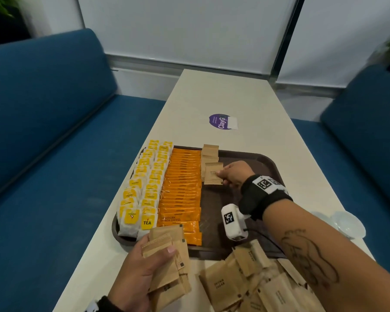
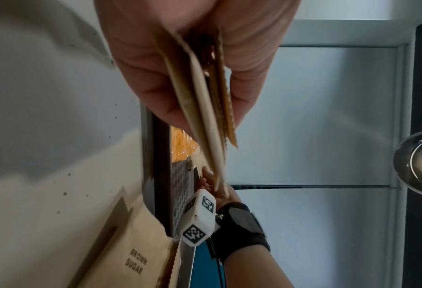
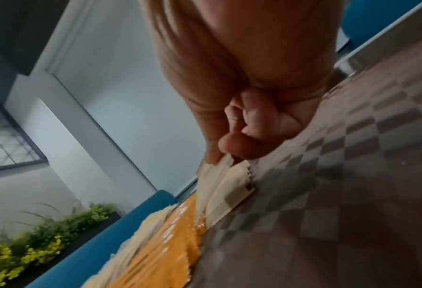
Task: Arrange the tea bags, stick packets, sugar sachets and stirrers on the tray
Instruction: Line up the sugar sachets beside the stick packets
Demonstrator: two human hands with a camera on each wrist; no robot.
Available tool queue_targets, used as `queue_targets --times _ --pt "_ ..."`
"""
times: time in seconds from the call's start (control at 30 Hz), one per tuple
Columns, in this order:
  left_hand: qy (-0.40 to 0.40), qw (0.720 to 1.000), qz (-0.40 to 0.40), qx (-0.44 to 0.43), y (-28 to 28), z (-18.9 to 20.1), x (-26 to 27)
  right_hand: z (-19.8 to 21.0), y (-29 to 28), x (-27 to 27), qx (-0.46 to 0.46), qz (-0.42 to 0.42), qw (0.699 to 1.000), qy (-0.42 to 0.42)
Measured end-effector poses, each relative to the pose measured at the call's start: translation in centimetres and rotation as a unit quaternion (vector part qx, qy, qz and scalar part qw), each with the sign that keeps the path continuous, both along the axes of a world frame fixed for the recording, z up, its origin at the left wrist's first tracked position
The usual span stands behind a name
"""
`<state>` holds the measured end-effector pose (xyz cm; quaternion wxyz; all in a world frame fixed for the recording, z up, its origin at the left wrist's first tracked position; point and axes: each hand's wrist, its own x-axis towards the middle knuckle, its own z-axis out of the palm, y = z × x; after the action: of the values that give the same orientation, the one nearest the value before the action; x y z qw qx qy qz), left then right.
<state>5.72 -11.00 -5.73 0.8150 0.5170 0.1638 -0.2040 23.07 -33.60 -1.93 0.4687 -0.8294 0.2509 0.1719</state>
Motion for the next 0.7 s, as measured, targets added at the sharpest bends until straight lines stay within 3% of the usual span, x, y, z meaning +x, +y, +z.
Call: queue_targets --times 0.37,0.47,0.7 --pt "0.014 1.000 -0.012 -0.003 0.0 -0.9 0.5 -1.6 0.9 3.3 -0.132 0.065 0.981 0.127" --pt "0.015 1.000 -0.019 -0.008 0.0 -0.7 0.5 -2.0 0.9 3.2 -0.147 0.064 0.980 0.117" --pt "-0.018 0.999 -0.041 -0.008 0.1 0.5 0.3 1.6 -0.1 0.3 0.005 -0.027 0.999 -0.031"
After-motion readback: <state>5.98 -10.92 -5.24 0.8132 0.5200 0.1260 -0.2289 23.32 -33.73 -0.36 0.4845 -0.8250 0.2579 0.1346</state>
